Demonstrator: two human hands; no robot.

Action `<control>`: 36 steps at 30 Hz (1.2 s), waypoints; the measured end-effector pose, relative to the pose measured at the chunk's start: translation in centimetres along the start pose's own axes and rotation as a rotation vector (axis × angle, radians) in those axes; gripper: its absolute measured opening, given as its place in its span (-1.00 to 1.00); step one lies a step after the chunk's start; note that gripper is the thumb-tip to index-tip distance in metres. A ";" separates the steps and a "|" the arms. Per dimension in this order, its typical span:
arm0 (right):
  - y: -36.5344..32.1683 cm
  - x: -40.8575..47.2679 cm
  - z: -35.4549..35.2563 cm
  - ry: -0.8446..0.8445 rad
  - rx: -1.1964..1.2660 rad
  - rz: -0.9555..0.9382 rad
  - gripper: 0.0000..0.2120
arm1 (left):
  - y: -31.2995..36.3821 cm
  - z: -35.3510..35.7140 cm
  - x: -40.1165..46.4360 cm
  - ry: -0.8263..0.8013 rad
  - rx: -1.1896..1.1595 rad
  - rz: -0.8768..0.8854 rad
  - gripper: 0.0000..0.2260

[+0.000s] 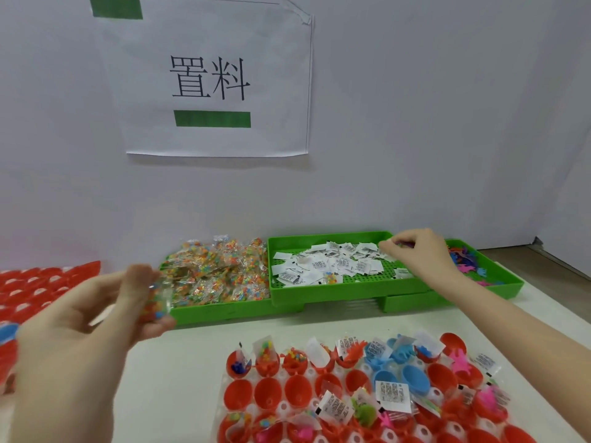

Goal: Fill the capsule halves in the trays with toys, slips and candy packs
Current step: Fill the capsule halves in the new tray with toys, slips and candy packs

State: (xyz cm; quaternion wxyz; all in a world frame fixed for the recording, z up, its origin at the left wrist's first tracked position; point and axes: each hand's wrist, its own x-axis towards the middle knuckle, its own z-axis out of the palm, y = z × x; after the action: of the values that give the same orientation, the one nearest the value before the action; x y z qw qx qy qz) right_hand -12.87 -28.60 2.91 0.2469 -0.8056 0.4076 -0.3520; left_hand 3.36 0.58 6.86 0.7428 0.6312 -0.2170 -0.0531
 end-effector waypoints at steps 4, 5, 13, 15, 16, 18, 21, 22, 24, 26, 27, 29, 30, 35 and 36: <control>-4.9 -5.2 -1.5 -0.053 0.452 -0.004 -0.89 | -1.2 0.9 -1.5 -0.135 -0.080 0.003 -0.89; -6.4 -6.8 -1.8 -0.109 0.539 -0.018 -0.87 | -1.3 1.2 -1.8 -0.194 -0.071 -0.019 -0.90; -13.1 -14.2 -2.4 -0.468 0.726 -0.189 -0.89 | 0.8 2.1 -6.2 -0.530 -0.092 -0.166 -0.71; -13.5 -14.9 -1.6 -0.452 0.676 -0.236 -0.89 | 1.2 1.6 -7.0 -0.542 -0.119 -0.194 -0.69; -13.6 -15.2 -1.2 -0.443 0.651 -0.254 -0.88 | 1.2 1.3 -7.4 -0.551 -0.130 -0.193 -0.71; -13.6 -15.7 -0.6 -0.417 0.590 -0.291 -0.87 | 1.3 0.5 -8.0 -0.557 -0.155 -0.191 -0.75; -13.8 -16.5 0.1 -0.364 0.506 -0.328 -0.84 | 0.8 -0.8 -8.4 -0.529 -0.185 -0.231 -0.77; -13.8 -16.8 0.3 -0.344 0.470 -0.341 -0.81 | 0.7 -1.1 -8.5 -0.524 -0.194 -0.254 -0.77; -14.1 -17.2 0.7 -0.304 0.387 -0.372 -0.75 | 0.3 -1.8 -8.4 -0.506 -0.221 -0.312 -0.77; -14.4 -17.6 1.1 -0.293 0.342 -0.397 -0.71 | 0.0 -2.6 -8.5 -0.484 -0.262 -0.360 -0.76; -14.5 -17.8 1.2 -0.296 0.341 -0.403 -0.69 | -0.2 -2.9 -8.6 -0.468 -0.279 -0.376 -0.77; -14.6 -18.1 1.4 -0.310 0.347 -0.415 -0.71 | -0.7 -3.2 -8.9 -0.416 -0.310 -0.393 -0.77; -14.7 -18.2 1.5 -0.328 0.354 -0.412 -0.75 | -1.0 -3.2 -9.0 -0.376 -0.318 -0.386 -0.77; -15.0 -17.3 2.2 -0.591 0.410 -0.190 -0.71 | -2.2 -3.5 -9.7 -0.239 -0.191 -0.244 -0.83; -14.8 -17.4 2.2 -0.646 0.408 -0.176 -0.67 | -2.4 -3.6 -9.8 -0.224 -0.163 -0.221 -0.83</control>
State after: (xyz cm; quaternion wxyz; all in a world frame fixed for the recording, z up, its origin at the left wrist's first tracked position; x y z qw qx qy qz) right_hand -11.33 -5.84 5.31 0.4865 -0.8412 0.1598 -0.1738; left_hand -3.59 6.90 1.69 0.7523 0.5790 -0.2226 -0.2221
